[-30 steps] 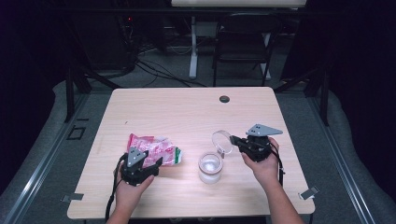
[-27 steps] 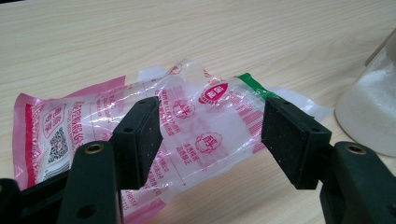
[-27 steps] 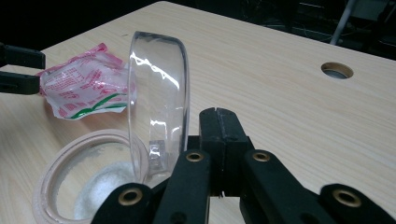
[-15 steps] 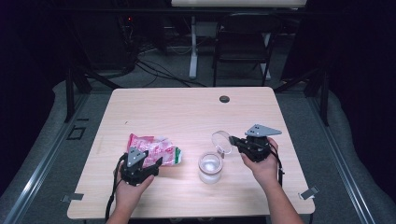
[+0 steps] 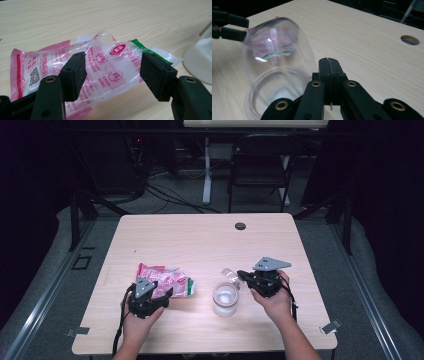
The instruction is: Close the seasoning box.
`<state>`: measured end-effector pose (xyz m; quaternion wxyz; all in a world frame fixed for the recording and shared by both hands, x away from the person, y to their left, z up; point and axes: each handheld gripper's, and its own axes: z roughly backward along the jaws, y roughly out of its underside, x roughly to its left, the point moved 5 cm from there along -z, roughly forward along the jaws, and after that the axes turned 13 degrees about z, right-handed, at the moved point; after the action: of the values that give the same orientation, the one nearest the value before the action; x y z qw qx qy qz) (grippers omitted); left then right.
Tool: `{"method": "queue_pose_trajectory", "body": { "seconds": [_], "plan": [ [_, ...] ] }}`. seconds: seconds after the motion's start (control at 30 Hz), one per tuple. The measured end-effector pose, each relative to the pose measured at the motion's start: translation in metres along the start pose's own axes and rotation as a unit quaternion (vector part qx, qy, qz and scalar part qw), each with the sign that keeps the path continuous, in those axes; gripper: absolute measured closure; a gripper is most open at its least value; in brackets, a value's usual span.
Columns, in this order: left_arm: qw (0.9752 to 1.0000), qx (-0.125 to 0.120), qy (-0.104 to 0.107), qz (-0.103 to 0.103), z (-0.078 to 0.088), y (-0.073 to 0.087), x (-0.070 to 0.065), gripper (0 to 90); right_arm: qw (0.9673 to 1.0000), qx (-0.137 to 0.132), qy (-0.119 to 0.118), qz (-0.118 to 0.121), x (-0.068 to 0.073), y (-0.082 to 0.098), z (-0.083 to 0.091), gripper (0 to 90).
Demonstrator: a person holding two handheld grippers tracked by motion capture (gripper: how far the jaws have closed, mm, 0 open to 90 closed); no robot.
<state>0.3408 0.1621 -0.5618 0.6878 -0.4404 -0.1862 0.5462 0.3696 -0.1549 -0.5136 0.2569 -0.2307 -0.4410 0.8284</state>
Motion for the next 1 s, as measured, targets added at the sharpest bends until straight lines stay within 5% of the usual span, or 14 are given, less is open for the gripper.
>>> {"method": "queue_pose_trajectory", "body": {
  "seconds": [0.27,0.63,1.0],
  "plan": [
    [1.0,-0.001,-0.003,0.0,0.0,0.0,0.001,37.4,0.9995,0.009,-0.022,0.02,0.019,0.0,-0.012,90.0],
    [1.0,-0.002,-0.004,0.006,0.001,-0.002,0.003,37.6,0.9993,0.0,-0.03,0.022,0.023,-0.005,-0.01,88.0],
    [0.9999,-0.007,-0.005,0.013,0.003,-0.007,0.008,39.0,0.9993,-0.01,-0.023,0.028,0.023,-0.011,-0.003,69.4]
  ]
}}
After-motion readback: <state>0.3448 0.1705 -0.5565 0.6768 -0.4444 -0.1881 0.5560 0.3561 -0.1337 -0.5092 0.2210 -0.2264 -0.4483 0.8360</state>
